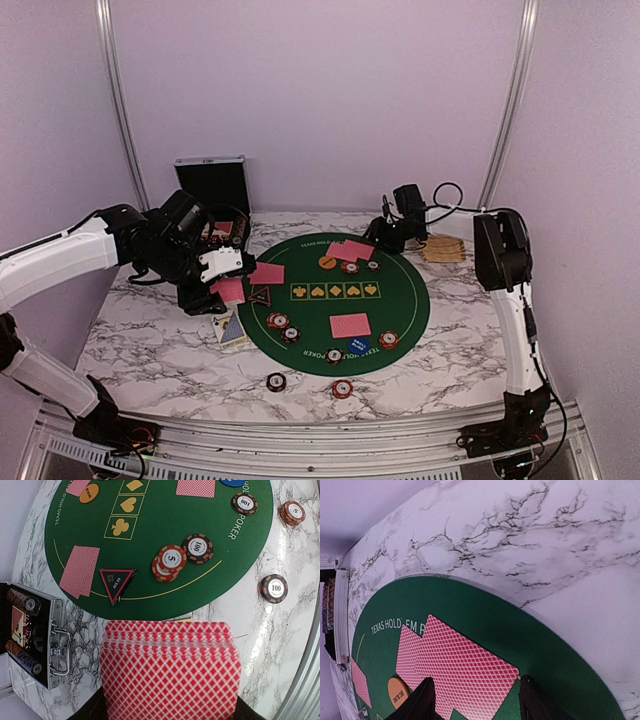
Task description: Distribute texas hold em gaming equipment
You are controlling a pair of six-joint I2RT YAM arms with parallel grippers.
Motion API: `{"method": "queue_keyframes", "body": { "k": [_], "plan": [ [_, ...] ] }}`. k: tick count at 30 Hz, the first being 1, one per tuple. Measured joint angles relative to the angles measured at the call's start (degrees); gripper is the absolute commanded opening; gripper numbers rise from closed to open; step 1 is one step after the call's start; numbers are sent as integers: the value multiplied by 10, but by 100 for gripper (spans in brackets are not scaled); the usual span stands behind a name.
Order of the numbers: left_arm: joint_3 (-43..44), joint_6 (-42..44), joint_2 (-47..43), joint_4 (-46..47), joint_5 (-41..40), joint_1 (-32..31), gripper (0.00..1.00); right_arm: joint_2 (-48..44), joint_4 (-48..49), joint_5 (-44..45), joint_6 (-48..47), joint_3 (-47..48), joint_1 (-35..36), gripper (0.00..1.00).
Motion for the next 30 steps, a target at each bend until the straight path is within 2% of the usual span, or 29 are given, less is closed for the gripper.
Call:
{"method": "queue_keyframes", "body": {
  "k": [8, 30],
  "plan": [
    [0, 0, 0, 0, 0, 0, 0, -21, -38, 35, -26, 0, 4, 58],
    [0, 0, -1, 0, 0, 0, 0, -2, -21, -2, -5, -1, 19, 57]
  ]
}}
